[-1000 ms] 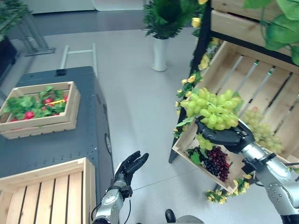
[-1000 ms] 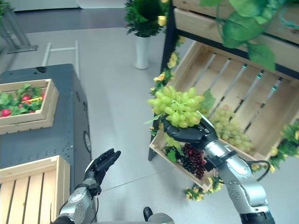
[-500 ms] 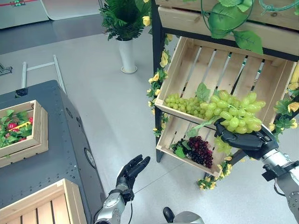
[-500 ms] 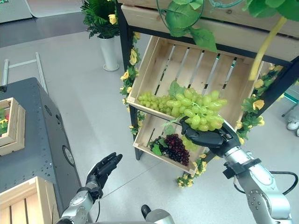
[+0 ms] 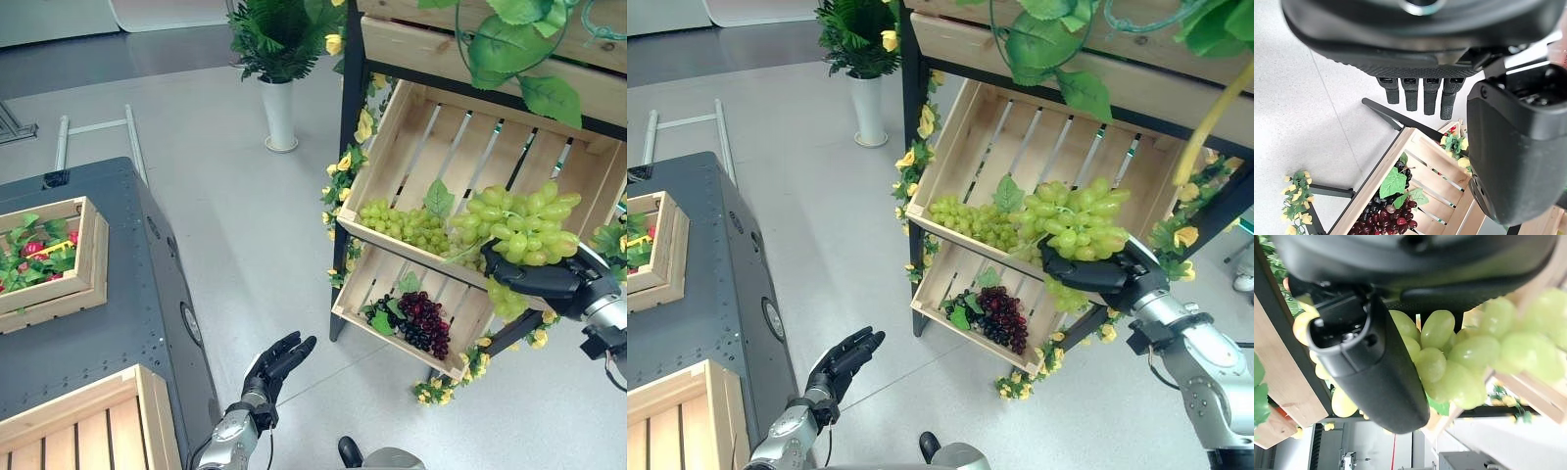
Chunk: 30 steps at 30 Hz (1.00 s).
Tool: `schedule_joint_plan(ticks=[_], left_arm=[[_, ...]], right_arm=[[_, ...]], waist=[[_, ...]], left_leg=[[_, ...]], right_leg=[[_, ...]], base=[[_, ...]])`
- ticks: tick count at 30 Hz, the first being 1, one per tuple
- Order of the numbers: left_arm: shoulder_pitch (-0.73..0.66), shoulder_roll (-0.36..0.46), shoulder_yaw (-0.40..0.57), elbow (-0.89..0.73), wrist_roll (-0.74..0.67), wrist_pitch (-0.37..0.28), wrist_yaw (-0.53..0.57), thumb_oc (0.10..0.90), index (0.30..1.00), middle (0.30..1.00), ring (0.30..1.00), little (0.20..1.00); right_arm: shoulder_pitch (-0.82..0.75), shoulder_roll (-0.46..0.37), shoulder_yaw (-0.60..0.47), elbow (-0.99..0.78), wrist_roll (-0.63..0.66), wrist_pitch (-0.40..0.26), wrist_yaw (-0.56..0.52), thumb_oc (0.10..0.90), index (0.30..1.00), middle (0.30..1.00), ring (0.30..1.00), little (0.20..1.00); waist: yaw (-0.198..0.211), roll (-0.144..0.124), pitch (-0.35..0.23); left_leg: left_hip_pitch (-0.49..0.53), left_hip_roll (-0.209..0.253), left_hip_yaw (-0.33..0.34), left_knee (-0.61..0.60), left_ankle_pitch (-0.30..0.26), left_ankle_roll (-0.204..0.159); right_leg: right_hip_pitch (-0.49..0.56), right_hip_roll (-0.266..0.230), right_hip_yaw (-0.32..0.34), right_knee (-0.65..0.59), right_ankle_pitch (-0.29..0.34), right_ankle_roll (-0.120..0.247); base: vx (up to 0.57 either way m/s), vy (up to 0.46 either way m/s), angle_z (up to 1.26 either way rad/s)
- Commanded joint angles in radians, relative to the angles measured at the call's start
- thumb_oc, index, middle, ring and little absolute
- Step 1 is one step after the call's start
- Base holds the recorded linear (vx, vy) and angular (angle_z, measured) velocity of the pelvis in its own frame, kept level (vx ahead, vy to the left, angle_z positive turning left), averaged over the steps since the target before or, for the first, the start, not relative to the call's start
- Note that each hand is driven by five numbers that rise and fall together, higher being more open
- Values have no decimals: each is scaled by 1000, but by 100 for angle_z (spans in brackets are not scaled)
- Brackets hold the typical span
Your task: Pick up the fruits from the basket on one side to the basket on the other side
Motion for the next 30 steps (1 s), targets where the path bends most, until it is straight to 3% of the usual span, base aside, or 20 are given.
schedule_joint_plan(ticks=[1, 9, 18, 21, 26, 28, 30], left_arm=[[-58, 47, -36, -8, -7, -61, -39, 800, 900, 900, 900, 900], [-63, 49, -43, 4, -11, -56, -35, 800, 900, 900, 900, 900], [-88, 53, -33, 27, -8, -54, -25, 800, 900, 900, 900, 900], [-98, 53, -34, 20, -9, -47, -22, 800, 900, 900, 900, 900], [-106, 53, -40, 15, -12, -39, -16, 800, 900, 900, 900, 900], [-113, 52, -51, 21, -13, -37, -17, 800, 900, 900, 900, 900], [-115, 52, -55, 21, -15, -35, -17, 800, 900, 900, 900, 900]], right_arm=[[-242, -76, -129, 82, 96, -152, -48, 400, 300, 300, 300, 300], [-356, -152, -77, 243, 51, -136, -88, 400, 300, 300, 300, 300], [-489, -247, 40, 473, -96, -94, -104, 400, 300, 300, 300, 300], [-524, -274, 106, 556, -279, -123, -134, 400, 300, 300, 300, 300], [-571, -308, 196, 618, -384, -117, -153, 400, 300, 300, 300, 300], [-602, -331, 274, 693, -527, -120, -207, 400, 300, 300, 300, 300], [-614, -338, 298, 715, -537, -116, -218, 400, 300, 300, 300, 300]], waist=[[66, -39, -66], [112, -64, -76], [148, -79, -73], [158, -80, -70], [161, -78, -66], [166, -76, -62], [166, -74, -62]], left_leg=[[18, -18, -51, 10, -108, 14], [9, -18, -95, 10, -106, 14], [10, -19, -123, 10, -102, 12], [13, -19, -128, 10, -102, 11], [12, -21, -130, 10, -99, 12], [13, -23, -130, 10, -98, 12], [13, -23, -129, 10, -98, 12]], right_leg=[[12, 46, -40, 1, 12, 9], [19, 45, -72, 1, 9, 7], [28, 43, -96, 1, 7, 1], [30, 42, -100, 1, 7, 0], [30, 42, -100, 1, 8, -1], [30, 41, -99, 1, 9, -2], [30, 40, -100, 1, 9, -2]], base=[[31, 3, 2], [0, -2, 9], [-8, 0, 7], [0, 0, 0], [-5, -1, 2], [0, 0, 0], [0, 0, 0]])
